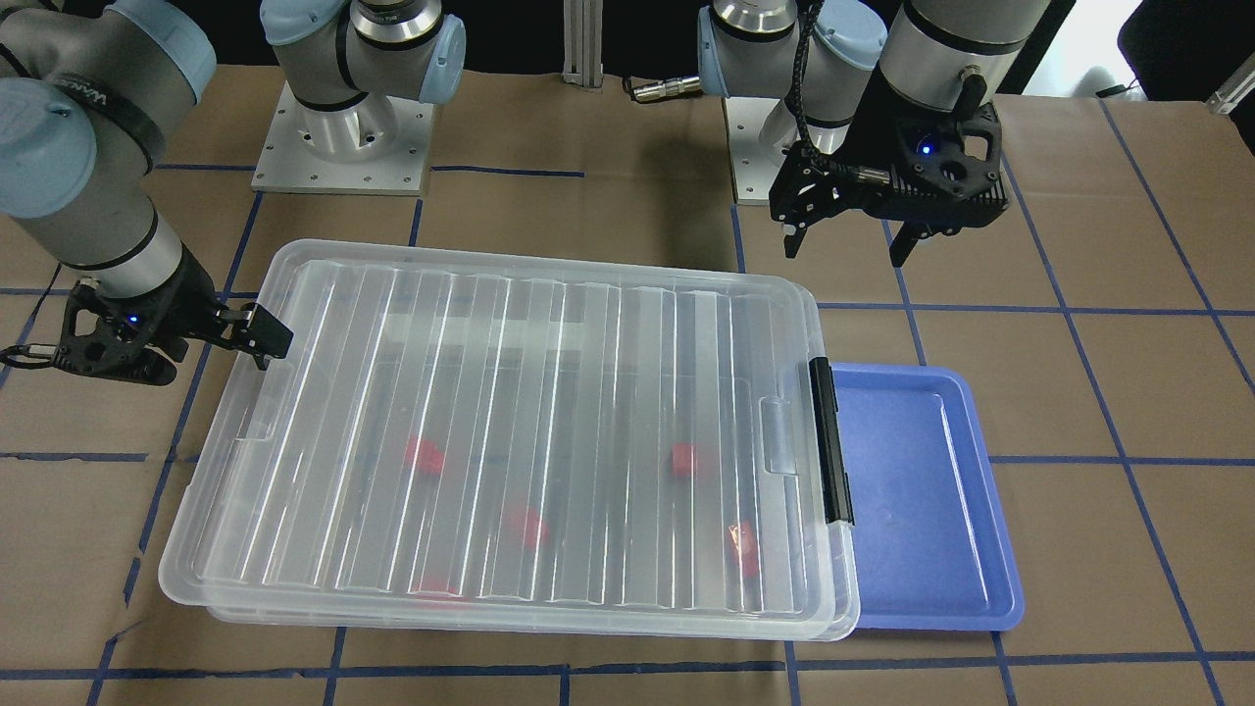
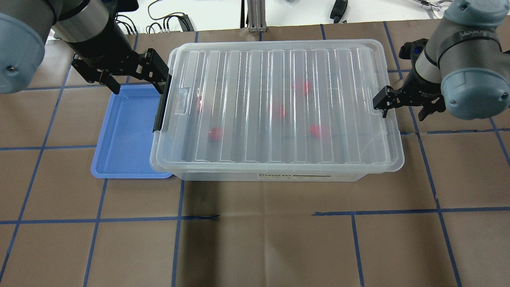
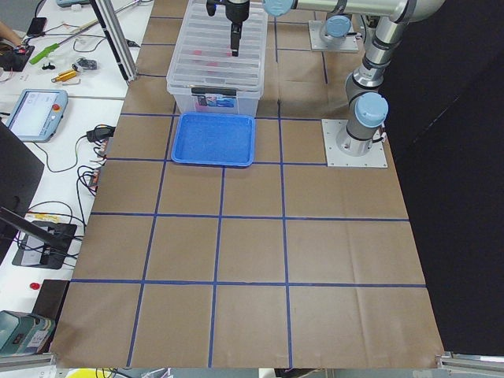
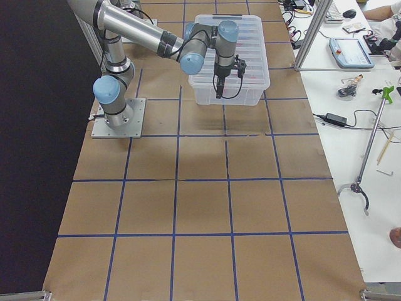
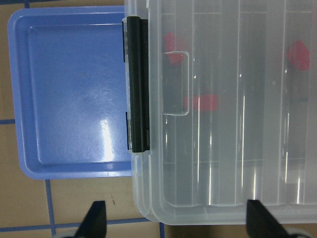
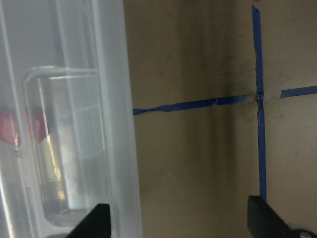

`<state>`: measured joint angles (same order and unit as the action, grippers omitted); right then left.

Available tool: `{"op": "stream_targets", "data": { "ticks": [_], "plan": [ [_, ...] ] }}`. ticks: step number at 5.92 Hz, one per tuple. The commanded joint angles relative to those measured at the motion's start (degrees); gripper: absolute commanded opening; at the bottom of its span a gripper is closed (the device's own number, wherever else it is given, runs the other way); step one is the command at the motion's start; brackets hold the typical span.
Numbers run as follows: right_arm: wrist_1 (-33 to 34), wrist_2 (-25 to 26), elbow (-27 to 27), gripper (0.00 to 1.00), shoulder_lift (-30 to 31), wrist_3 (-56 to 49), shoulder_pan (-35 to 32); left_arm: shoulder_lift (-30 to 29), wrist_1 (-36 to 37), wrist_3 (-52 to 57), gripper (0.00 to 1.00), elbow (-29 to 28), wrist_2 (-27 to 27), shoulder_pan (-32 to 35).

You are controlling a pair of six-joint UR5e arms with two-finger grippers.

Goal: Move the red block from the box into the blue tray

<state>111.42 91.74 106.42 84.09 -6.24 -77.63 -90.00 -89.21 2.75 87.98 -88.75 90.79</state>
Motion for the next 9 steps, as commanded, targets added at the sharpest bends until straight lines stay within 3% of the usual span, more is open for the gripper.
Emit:
{"op": "stream_targets", "data": {
  "ticks": [1, 6, 7, 9],
  "plan": [
    [0.82, -0.15, 0.28, 1.0, 0.02, -8.73, 5.78, 0.0, 0.09, 0.15, 0.98, 0.0, -0.02, -0.09],
    [0.91, 1.25, -0.95, 1.0, -0.07, -24.58, 18.03, 0.0, 0.0, 0.94, 0.98, 0.09, -0.11, -0.09],
    [0.91, 1.42, -1.13, 1.0, 0.02, -24.78, 18.91, -0.09, -0.09, 6.69, 0.98, 0.18, -0.2, -0.18],
    [0.91, 2.3, -1.3, 1.0, -0.07, -24.87, 21.28, -1.31, -0.26, 32.54, 0.98, 0.52, -0.2, 0.43]
  ]
}}
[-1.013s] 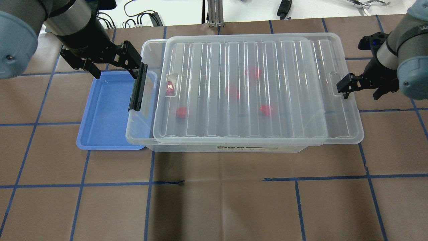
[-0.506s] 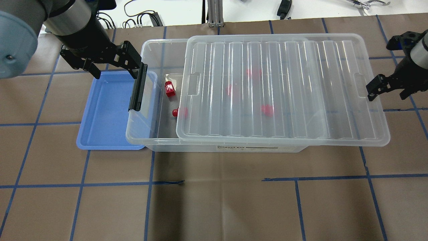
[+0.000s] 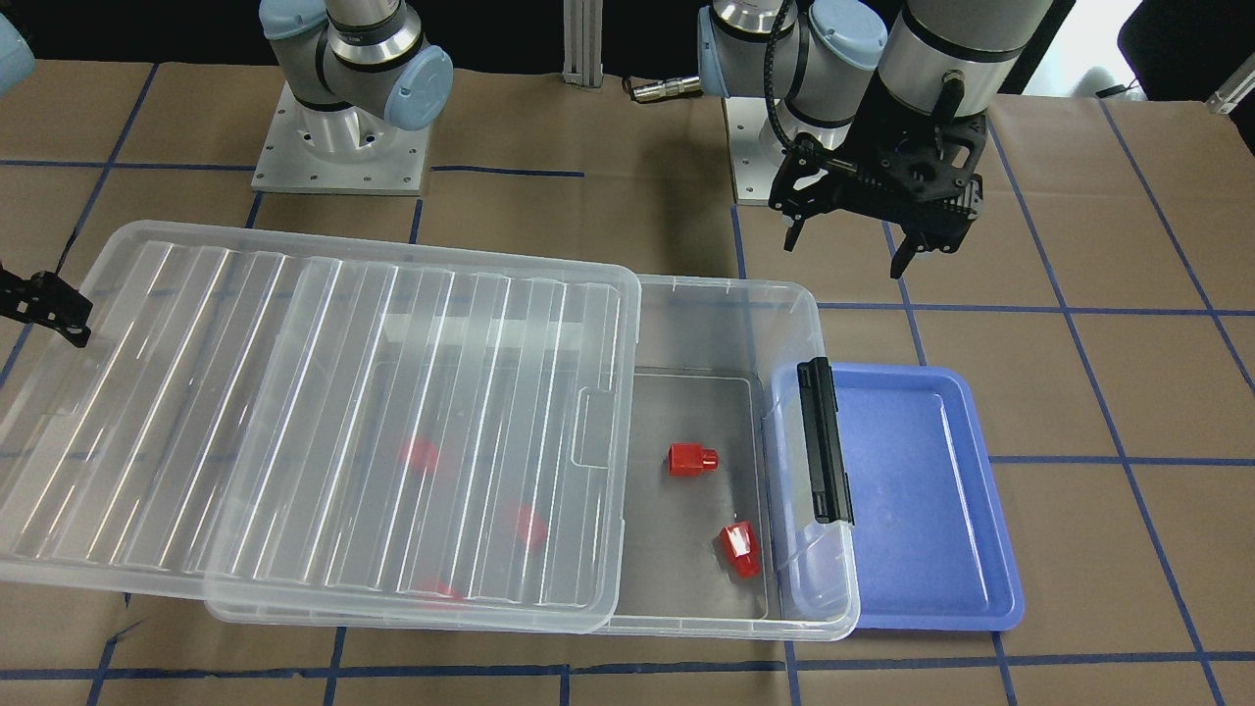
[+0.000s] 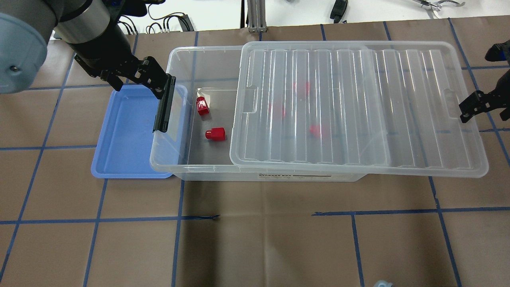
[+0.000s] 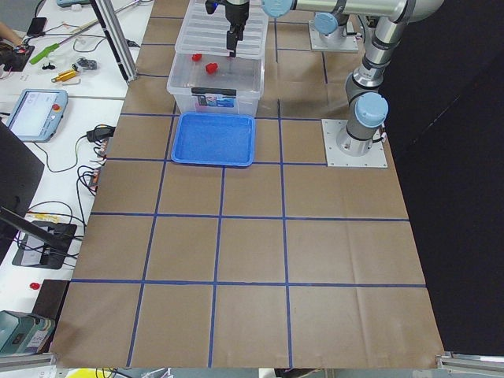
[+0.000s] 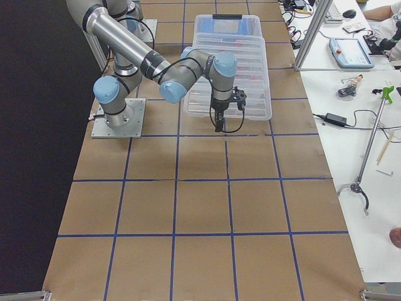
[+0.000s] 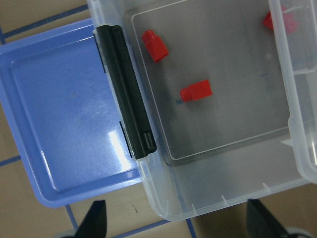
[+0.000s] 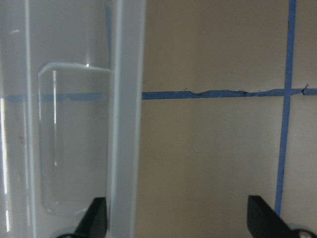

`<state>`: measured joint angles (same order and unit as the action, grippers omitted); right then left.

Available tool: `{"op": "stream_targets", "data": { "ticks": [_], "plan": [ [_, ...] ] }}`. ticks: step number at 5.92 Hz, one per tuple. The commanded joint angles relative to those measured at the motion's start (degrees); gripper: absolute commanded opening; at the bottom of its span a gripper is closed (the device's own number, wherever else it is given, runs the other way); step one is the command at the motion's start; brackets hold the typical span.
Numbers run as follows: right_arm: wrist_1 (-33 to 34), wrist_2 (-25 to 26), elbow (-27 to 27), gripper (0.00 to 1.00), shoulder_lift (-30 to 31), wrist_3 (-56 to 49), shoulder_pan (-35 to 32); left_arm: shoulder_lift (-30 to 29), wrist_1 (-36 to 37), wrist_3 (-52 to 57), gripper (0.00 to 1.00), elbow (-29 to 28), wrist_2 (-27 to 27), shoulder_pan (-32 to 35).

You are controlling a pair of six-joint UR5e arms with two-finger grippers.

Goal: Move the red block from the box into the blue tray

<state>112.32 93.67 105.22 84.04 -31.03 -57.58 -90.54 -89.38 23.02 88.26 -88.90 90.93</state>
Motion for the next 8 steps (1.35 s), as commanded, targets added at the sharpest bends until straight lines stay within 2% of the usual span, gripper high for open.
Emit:
{"op": "stream_targets", "data": {
  "ticks": [1, 2, 3, 5, 7, 8],
  "plan": [
    [0.52, 0.38, -0.45, 1.0, 0.07, -0.09, 2.03, -1.99, 1.39, 27.28, 0.98, 1.02, 0.04, 0.12],
    [0.44, 0.73, -2.54, 1.0, 0.16, 0.0, 2.03, -3.92, 2.62, 42.39, 0.98, 1.55, -0.13, 0.29],
    [-1.47, 1.51, -5.0, 1.0, 0.68, 0.96, 1.69, -5.68, 8.12, 52.81, 0.98, 2.69, -0.05, 0.73],
    [-15.56, -0.49, -12.19, 1.0, 3.49, 10.23, -1.63, -8.84, 9.74, 55.9, 0.98, 3.14, 0.04, 3.79],
    [-26.14, -0.68, -19.75, 1.0, 4.55, 26.19, -12.93, -14.38, 18.67, 55.91, 0.98, 6.37, 0.13, 6.97],
    [-28.1, -1.2, -22.22, 1.0, 4.47, 34.63, -18.74, -16.22, 25.94, 55.82, 0.98, 10.83, 0.56, 6.98]
  ]
}}
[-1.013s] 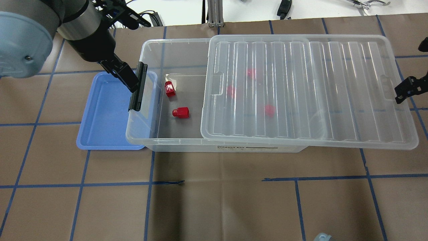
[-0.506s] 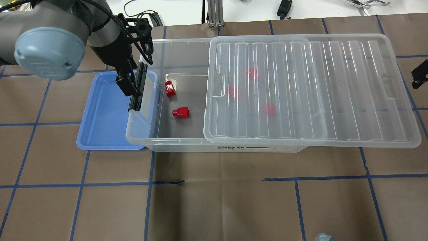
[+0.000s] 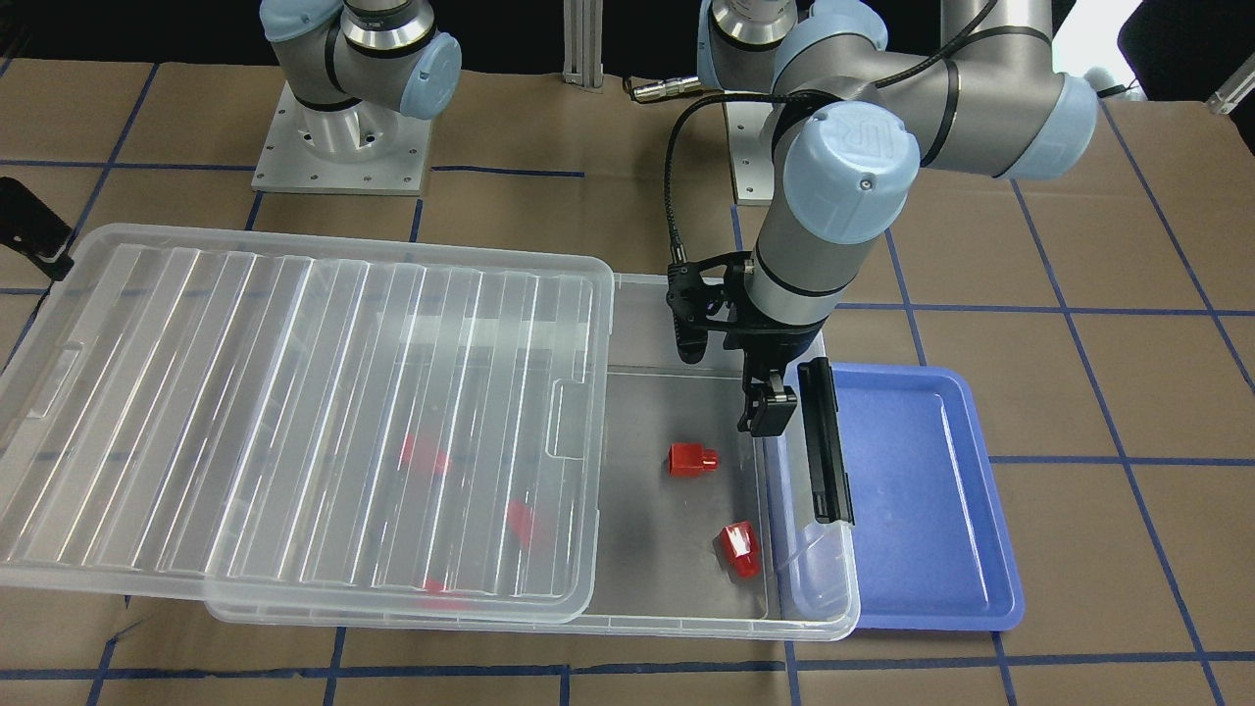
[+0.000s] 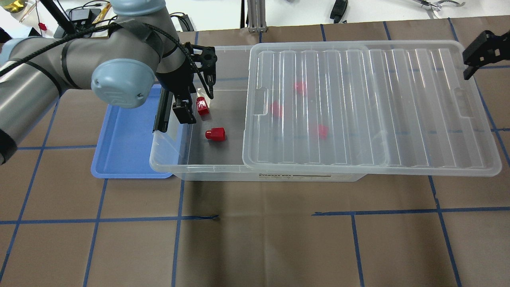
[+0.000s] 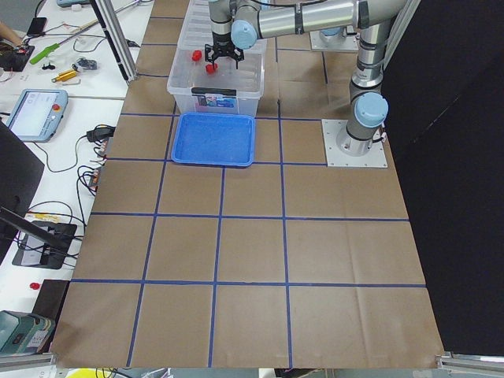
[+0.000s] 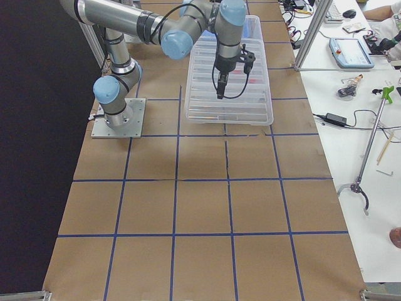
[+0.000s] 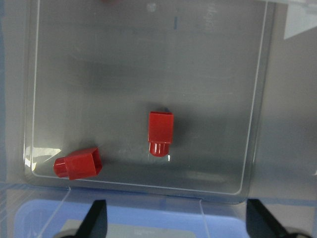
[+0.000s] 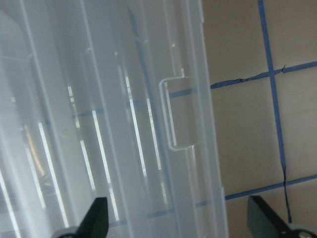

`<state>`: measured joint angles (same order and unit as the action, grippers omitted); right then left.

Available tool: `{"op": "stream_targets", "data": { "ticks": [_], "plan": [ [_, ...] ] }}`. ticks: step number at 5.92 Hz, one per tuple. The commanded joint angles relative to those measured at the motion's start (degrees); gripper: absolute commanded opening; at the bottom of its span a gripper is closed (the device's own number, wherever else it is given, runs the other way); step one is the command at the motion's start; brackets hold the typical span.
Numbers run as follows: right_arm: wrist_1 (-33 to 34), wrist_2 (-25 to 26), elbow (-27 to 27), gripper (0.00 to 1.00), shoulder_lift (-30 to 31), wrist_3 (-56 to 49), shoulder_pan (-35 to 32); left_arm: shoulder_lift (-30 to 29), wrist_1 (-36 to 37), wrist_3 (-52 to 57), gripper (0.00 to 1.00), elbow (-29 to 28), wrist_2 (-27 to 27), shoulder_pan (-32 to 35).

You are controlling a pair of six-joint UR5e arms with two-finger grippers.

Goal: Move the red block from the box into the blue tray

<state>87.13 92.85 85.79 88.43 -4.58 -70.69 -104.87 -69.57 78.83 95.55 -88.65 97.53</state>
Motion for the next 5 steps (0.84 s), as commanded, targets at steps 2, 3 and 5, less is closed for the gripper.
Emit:
{"op": "stream_targets", "data": {
  "ticks": [2, 3, 5],
  "plan": [
    [-2.67, -1.62, -3.35, 1.0, -0.27, 21.48, -17.06, -7.52, 18.47, -0.6, 0.98, 9.2, 1.01, 1.07],
    [-2.32, -1.62, -3.26, 1.0, -0.54, 22.15, -18.68, -9.46, 20.34, -1.65, 0.98, 9.39, 2.85, 1.08],
    [-2.23, -1.53, -3.26, 1.0, -0.89, 18.32, -18.61, -11.5, 21.23, -2.45, 0.91, 9.39, 2.86, 1.17]
  ]
}}
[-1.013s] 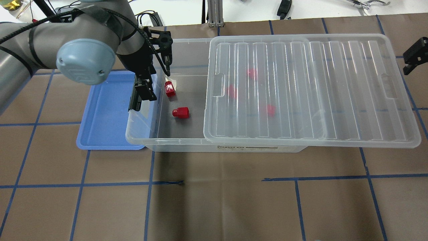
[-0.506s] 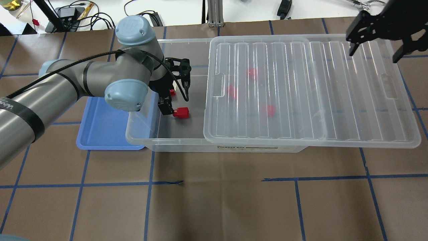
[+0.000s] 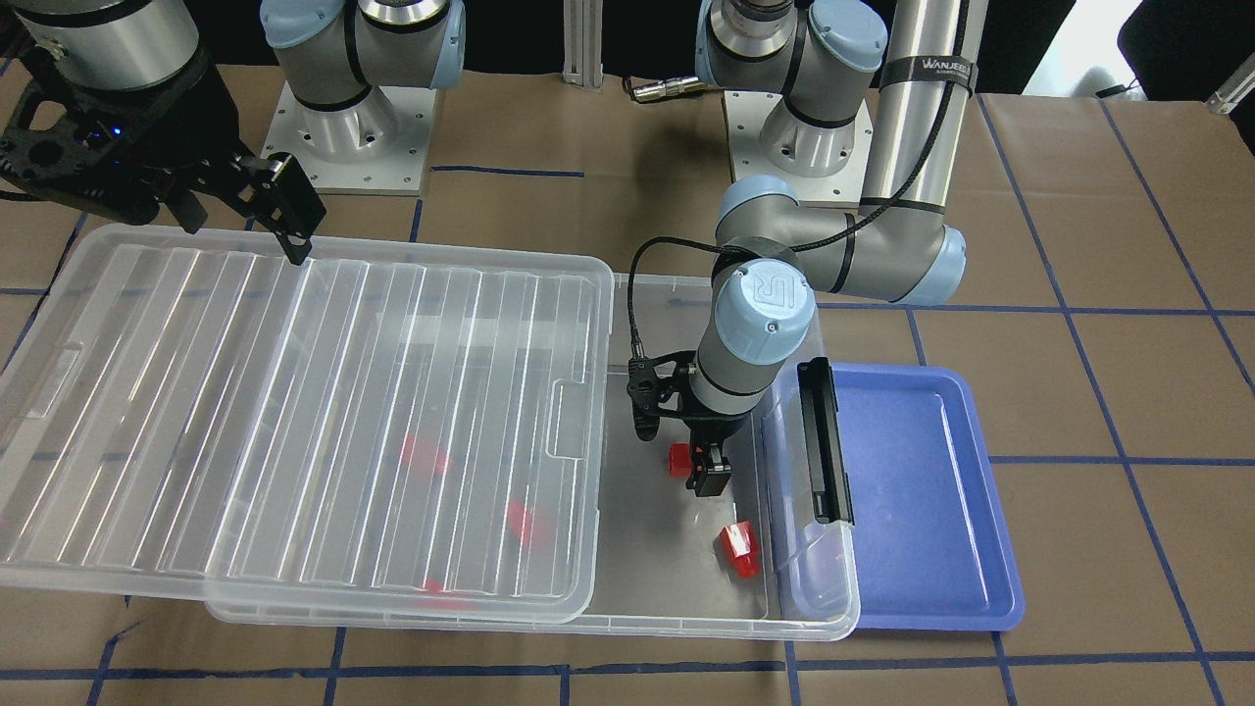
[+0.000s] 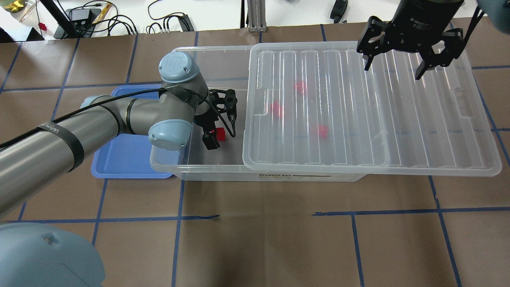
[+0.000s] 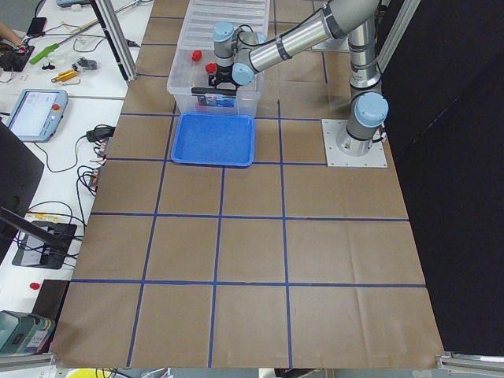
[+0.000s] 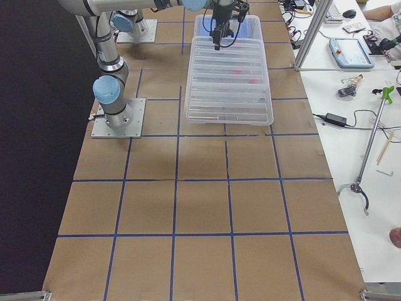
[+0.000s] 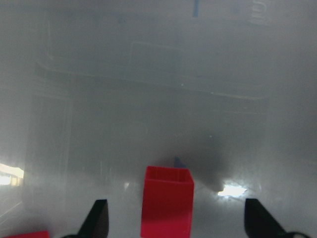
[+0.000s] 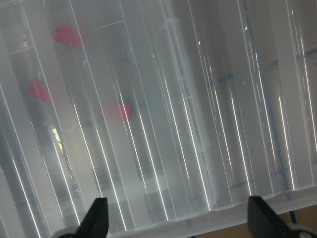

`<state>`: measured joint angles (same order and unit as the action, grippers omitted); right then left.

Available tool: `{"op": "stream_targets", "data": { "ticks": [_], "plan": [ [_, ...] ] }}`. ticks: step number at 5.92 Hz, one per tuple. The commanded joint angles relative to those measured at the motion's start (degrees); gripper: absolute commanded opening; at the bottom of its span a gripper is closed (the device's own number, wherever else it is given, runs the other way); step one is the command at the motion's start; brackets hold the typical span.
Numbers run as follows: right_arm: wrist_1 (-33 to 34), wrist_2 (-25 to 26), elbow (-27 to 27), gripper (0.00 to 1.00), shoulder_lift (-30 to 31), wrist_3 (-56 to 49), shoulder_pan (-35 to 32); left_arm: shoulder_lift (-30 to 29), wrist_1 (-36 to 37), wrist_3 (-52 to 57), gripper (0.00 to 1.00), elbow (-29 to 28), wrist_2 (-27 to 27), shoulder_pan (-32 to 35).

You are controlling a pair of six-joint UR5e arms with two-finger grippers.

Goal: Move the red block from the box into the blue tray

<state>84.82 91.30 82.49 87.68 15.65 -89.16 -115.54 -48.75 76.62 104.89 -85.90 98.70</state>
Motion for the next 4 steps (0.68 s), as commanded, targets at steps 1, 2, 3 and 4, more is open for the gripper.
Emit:
{"op": "stream_targets", "data": {
  "ticks": [1, 2, 3, 4],
  "plan": [
    [0.08, -0.07, 0.21, 1.0, -0.14, -2.11, 0.04, -0.83, 0.67, -0.33, 0.45, 0.05, -0.14, 0.0],
    [0.08, -0.16, 0.39, 1.0, -0.14, -2.12, 0.04, -0.83, 0.67, -1.2, 0.14, 0.05, -0.32, 0.0],
    [0.17, -0.16, 0.39, 1.0, -0.14, -2.12, -0.05, 0.21, -0.28, -2.34, 0.1, -0.3, -0.58, 0.09],
    [0.26, -0.16, 0.3, 1.0, -0.14, -2.12, 0.04, 1.62, -2.29, -3.22, 0.1, -1.17, -0.58, 0.18]
  ]
}}
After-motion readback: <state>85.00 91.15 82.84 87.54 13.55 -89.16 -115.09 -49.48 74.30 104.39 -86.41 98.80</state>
